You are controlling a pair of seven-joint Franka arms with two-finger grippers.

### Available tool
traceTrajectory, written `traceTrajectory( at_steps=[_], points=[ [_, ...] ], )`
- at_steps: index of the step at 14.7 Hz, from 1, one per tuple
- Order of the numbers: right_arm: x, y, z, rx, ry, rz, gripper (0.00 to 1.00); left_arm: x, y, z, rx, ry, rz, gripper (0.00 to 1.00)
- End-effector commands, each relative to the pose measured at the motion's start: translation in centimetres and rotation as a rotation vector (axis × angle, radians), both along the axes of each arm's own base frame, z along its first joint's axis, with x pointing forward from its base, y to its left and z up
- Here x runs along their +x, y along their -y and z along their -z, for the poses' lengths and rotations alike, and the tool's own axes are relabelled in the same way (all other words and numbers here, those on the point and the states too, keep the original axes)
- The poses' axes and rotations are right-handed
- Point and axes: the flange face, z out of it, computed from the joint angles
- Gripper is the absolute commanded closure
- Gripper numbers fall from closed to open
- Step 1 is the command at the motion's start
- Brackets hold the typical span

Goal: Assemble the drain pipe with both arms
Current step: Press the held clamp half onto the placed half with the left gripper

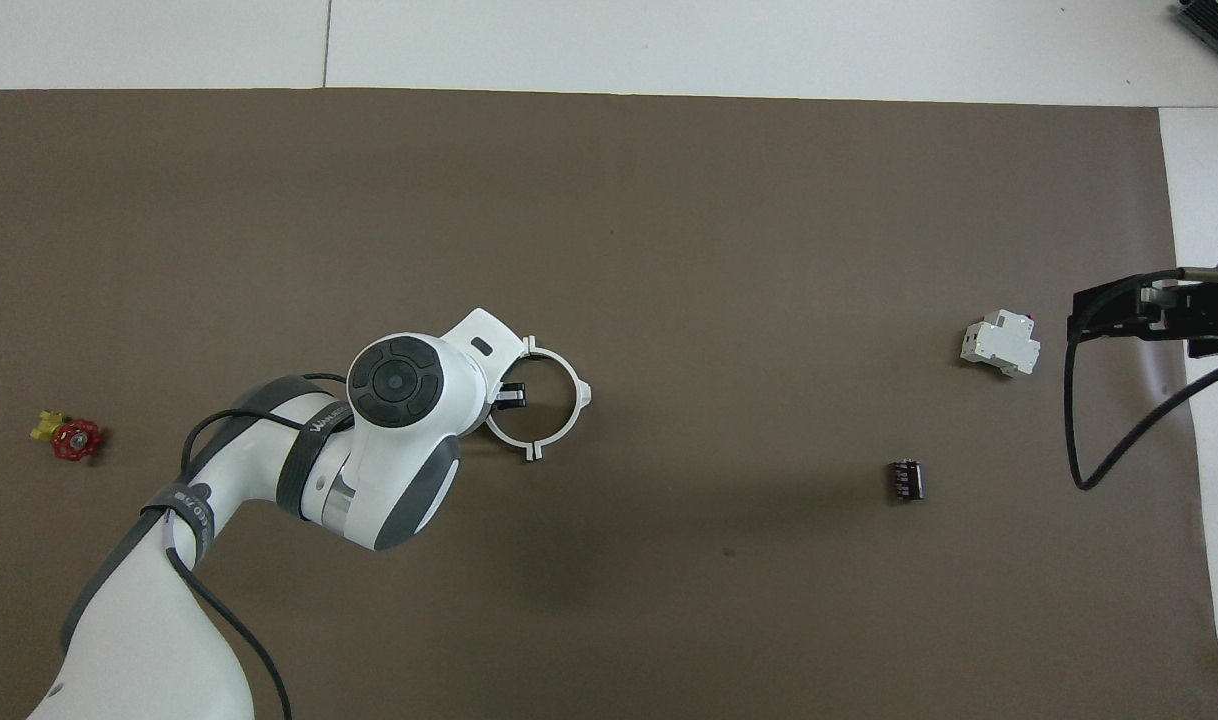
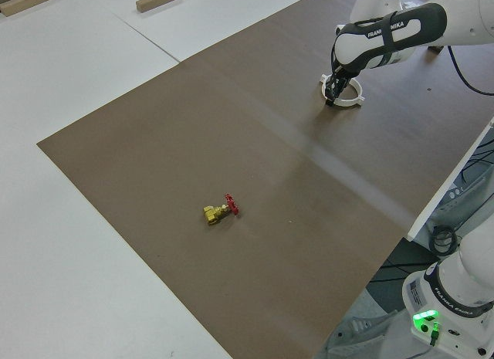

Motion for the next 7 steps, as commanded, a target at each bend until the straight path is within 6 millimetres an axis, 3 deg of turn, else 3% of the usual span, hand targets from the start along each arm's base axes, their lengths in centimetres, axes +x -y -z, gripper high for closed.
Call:
traceTrajectory(
  at_steps=[1, 7],
  points=[
    [-0.66, -0.08, -0.07, 0.028, -0.005, -0.007, 0.00, -0.71, -0.19, -0.26, 0.007, 0.025, -0.002, 1.00],
    [-0.71, -0.08, -0.15, 0.029, -0.003, -0.007, 0.00, -0.56, -0.20, -0.28, -0.001, 0.038, -0.002, 1.00]
  ],
)
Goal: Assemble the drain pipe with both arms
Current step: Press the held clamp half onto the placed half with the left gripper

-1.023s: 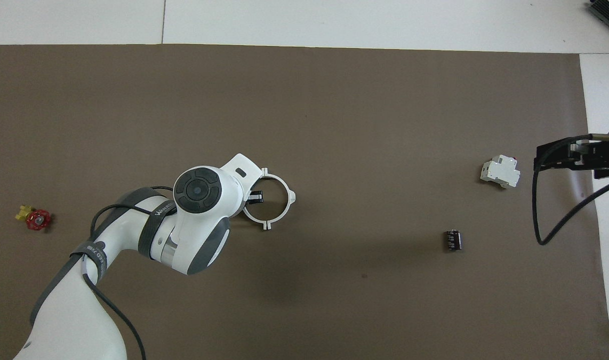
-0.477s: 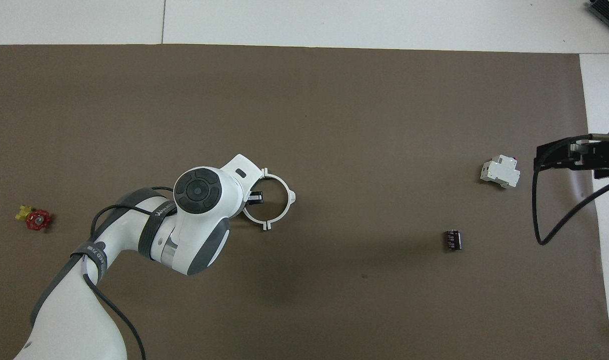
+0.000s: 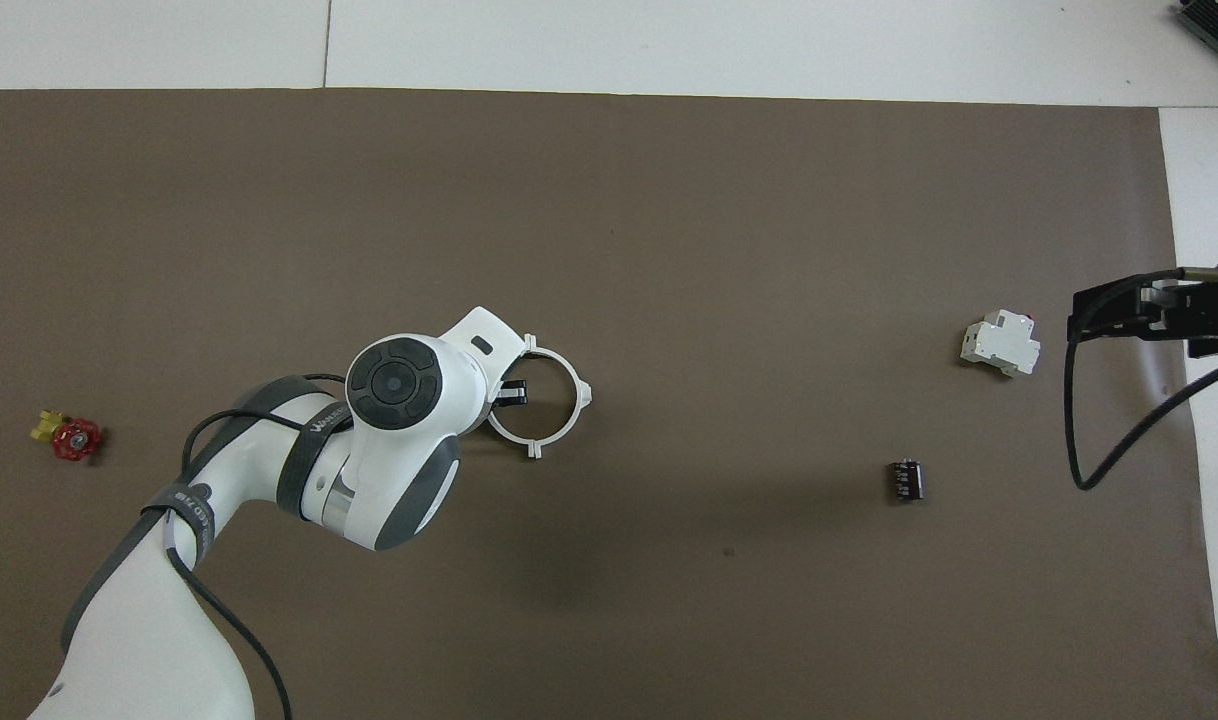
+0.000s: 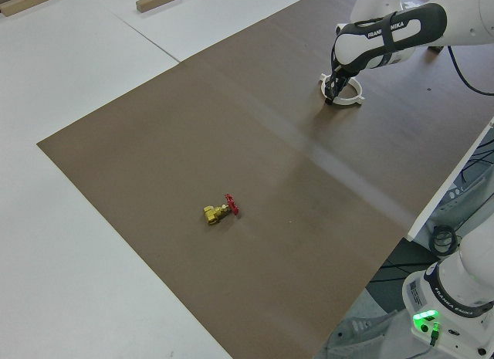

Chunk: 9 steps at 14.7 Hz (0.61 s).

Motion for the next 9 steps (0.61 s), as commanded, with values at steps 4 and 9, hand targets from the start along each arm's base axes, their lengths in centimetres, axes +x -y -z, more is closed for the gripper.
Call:
traceTrajectory(
  at_steps=[4, 9],
  points=[
    [-0.71, -0.06, -0.15, 0.027, -0.003, -0.007, 0.00, -0.72, -0.31, -0.18, 0.007, 0.022, -0.004, 1.00],
    [-0.66, -0.06, -0.06, 0.027, -0.005, -0.007, 0.00, -0.63, -0.26, -0.13, 0.005, 0.026, -0.002, 0.31]
  ],
)
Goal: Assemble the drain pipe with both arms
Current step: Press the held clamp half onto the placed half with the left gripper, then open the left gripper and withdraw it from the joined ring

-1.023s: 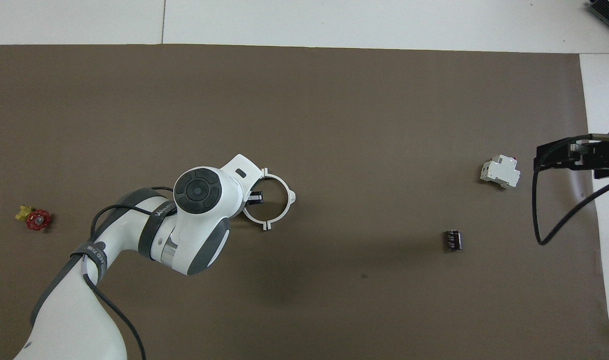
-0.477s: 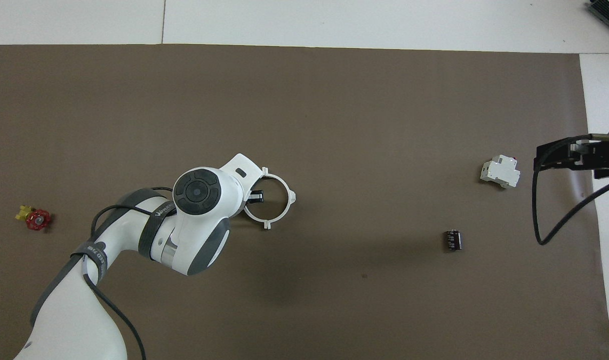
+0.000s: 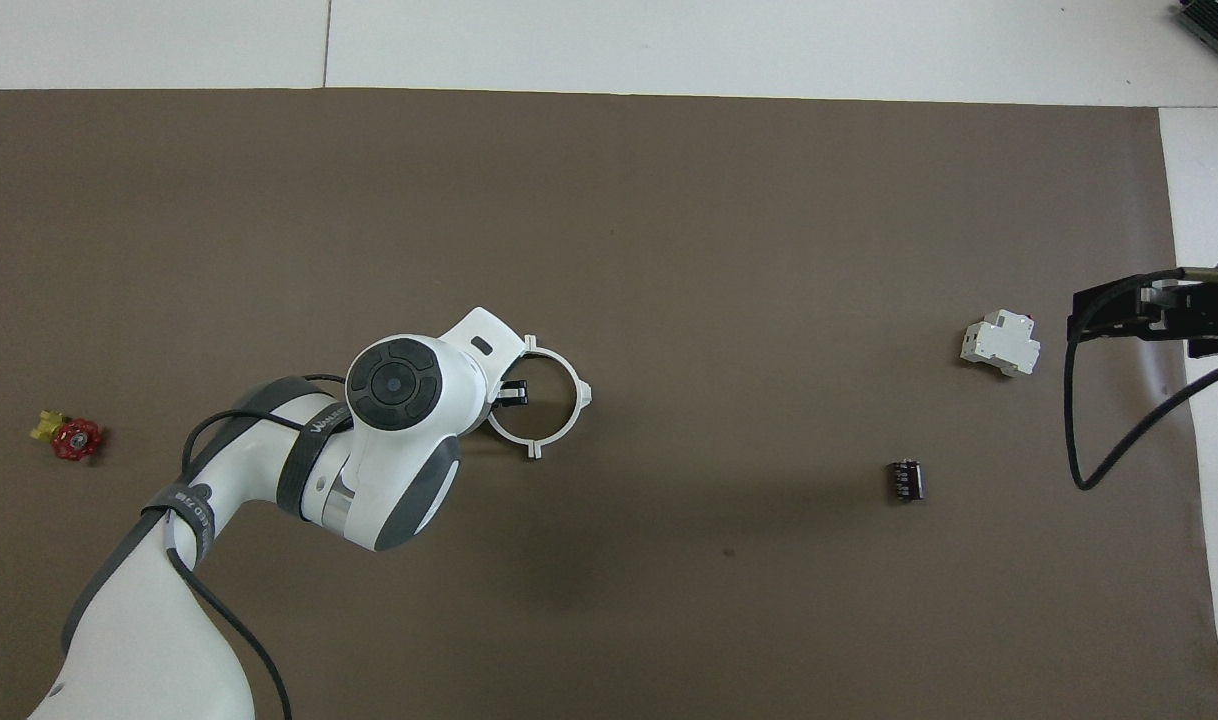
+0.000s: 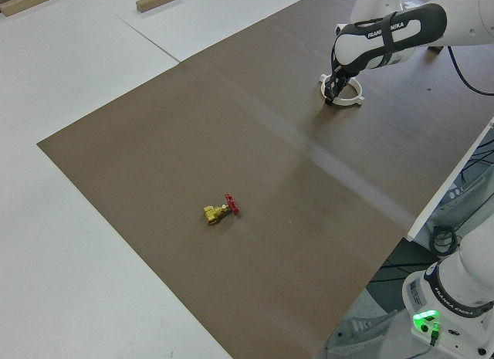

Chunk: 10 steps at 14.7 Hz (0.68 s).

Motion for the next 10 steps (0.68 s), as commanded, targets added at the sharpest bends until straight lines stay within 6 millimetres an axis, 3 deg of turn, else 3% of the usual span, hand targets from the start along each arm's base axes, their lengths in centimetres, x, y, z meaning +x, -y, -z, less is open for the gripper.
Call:
traceTrajectory(
  at_steps=[1, 4, 6, 8, 10],
  points=[
    [-0.7, -0.1, -0.1, 0.027, -0.003, -0.007, 0.00, -0.6, -0.2, -0.2, 0.006, 0.025, -0.002, 0.29],
    [-0.7, -0.1, -0.1, 0.028, -0.005, -0.007, 0.00, -0.6, -0.2, -0.2, 0.005, 0.026, -0.002, 0.25],
    [-0.7, -0.1, -0.1, 0.028, -0.005, -0.007, 0.00, -0.3, -0.2, -0.5, 0.007, 0.024, -0.002, 0.16],
    [-0.7, -0.1, -0.1, 0.028, -0.005, -0.007, 0.00, 0.3, -0.2, -1.2, 0.001, 0.036, 0.003, 0.00],
    [-0.7, -0.1, -0.1, 0.027, -0.003, -0.007, 0.00, 0.6, -0.8, -2.1, -0.005, 0.047, 0.000, 0.00]
  ],
)
